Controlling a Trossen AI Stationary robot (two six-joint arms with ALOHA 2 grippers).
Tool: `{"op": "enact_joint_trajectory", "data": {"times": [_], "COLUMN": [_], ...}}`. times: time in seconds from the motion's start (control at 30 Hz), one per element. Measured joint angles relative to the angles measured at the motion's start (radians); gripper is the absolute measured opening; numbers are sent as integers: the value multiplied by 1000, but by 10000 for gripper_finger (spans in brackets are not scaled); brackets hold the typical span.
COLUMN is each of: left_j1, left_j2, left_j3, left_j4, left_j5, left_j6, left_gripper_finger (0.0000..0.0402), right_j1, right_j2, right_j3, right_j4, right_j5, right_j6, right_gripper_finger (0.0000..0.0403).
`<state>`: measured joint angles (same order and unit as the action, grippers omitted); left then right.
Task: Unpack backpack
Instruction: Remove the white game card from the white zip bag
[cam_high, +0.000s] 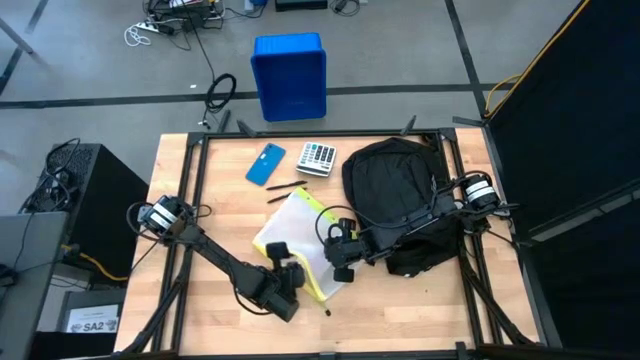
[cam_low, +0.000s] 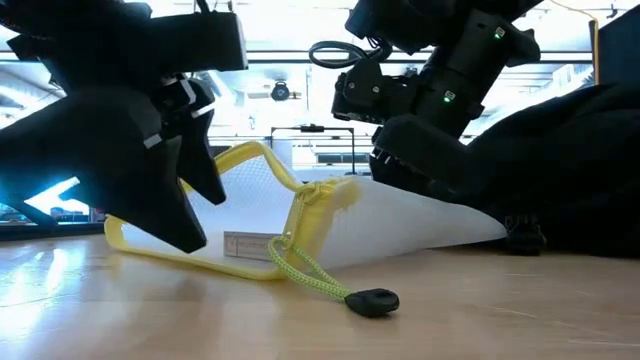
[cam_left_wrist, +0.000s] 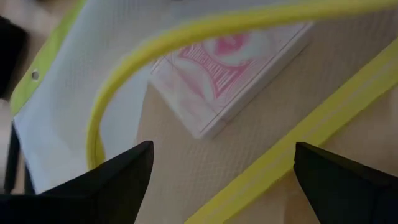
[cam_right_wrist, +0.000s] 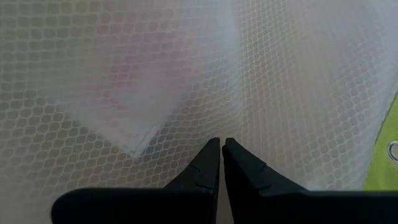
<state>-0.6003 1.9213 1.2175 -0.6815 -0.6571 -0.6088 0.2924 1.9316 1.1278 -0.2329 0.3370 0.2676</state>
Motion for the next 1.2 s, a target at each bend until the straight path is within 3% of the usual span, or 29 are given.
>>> {"op": "enact_joint_trajectory", "data": {"times": [0.27,0.63,0.8,0.97,1.2], "left_j1": [26,29,29,33,98], "left_j2": [0,-22,-99,-202,-217], "left_j3": [-13,-121,-241,-409,-557], "left_j4": [78,253,390,638,849], "left_j5": [36,45,50,55,154], "left_j6": [60,76,84,98,107], "left_gripper_finger": [347,288,284,283,282], "right_j1": [0,0,0,0,0], "right_j2": [-1,-2,-2,-2,-2], "right_j3": [1,2,2,2,2], "right_j4": [-1,-5,-5,-5,-1], "right_j5": [-2,-20,-26,-27,-33], "right_j6": [-1,-2,-5,-10,-10], "right_gripper_finger": [0,0,0,0,0]}}
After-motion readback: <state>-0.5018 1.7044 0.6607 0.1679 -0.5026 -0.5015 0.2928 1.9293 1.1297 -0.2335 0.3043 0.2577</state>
